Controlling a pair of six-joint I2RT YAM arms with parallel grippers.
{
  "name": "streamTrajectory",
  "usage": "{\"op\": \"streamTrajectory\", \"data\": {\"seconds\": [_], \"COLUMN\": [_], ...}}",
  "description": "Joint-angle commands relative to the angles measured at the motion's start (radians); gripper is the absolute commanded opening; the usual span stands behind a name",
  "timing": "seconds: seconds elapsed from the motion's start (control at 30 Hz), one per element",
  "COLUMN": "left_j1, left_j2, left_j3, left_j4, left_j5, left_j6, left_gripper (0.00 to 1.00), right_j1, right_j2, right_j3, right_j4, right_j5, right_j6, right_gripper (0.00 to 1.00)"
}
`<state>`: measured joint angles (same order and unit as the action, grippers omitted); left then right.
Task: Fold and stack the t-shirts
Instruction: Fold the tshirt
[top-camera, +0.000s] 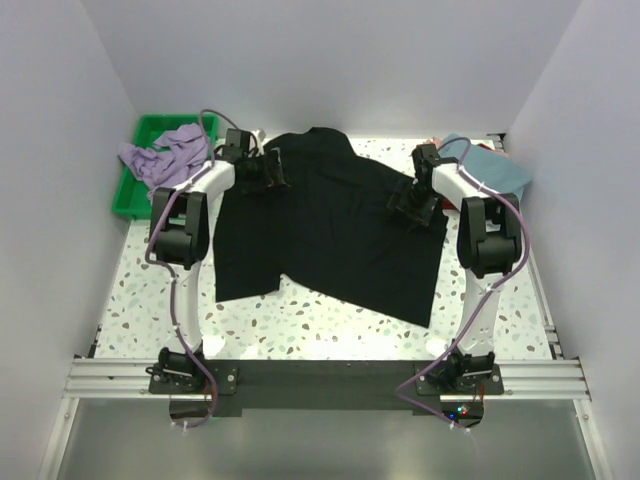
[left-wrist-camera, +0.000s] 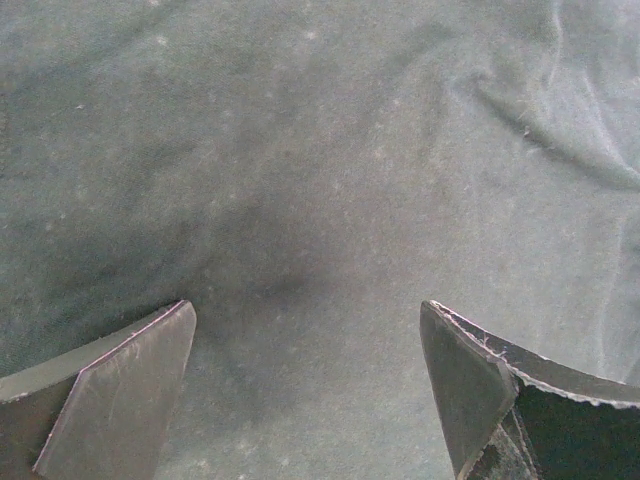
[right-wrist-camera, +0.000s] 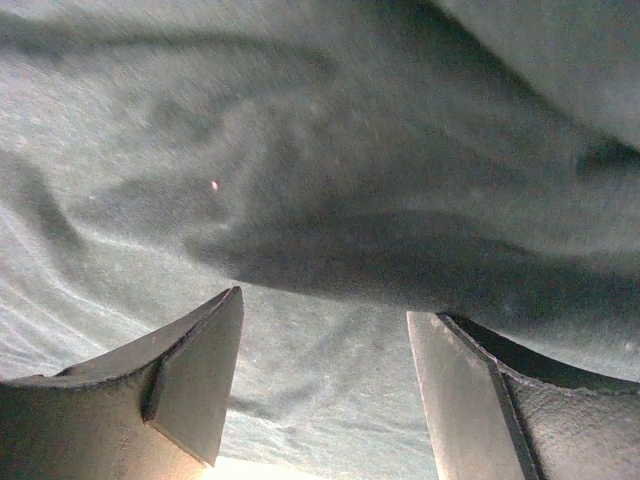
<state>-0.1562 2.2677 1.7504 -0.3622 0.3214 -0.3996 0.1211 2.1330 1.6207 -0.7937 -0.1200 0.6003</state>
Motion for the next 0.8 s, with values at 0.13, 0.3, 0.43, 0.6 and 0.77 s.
{"op": "streamTrajectory", "data": {"seconds": [0.13, 0.3, 0.43, 0.6, 0.77], "left_j1": [0.014, 0.014, 0.014, 0.014, 0.014], "left_j2": [-0.213, -0.506, -0.718, -1.003, -1.206], "left_j3": [-0.143, -0.397, -0.599, -0.891, -1.075], "left_j4": [0.006, 0.029, -0.016, -0.087, -0.213], "left_j5": [-0.137, -0.264, -0.369, -0.461, -0.553], "left_j6": [0.025, 0.007, -0.066, -0.192, -0.358], "left_gripper": [1.00, 1.00, 1.00, 1.00, 1.00], "right_j1": [-0.008, -0.008, 0.005, 0.031, 0.055], "right_j2": [-0.011, -0.099, -0.195, -0.307, -0.383], "right_j3": [0.057, 0.036, -0.054, -0.183, -0.297], "right_j4": [0.031, 0.025, 0.050, 0.067, 0.106], "right_j5": [-0.049, -0.087, -0.118, -0.145, -0.156], "right_j6": [-0.054, -0.080, -0.091, -0.109, -0.115], "right_gripper": [0.70, 0.70, 0.70, 0.70, 0.70]}}
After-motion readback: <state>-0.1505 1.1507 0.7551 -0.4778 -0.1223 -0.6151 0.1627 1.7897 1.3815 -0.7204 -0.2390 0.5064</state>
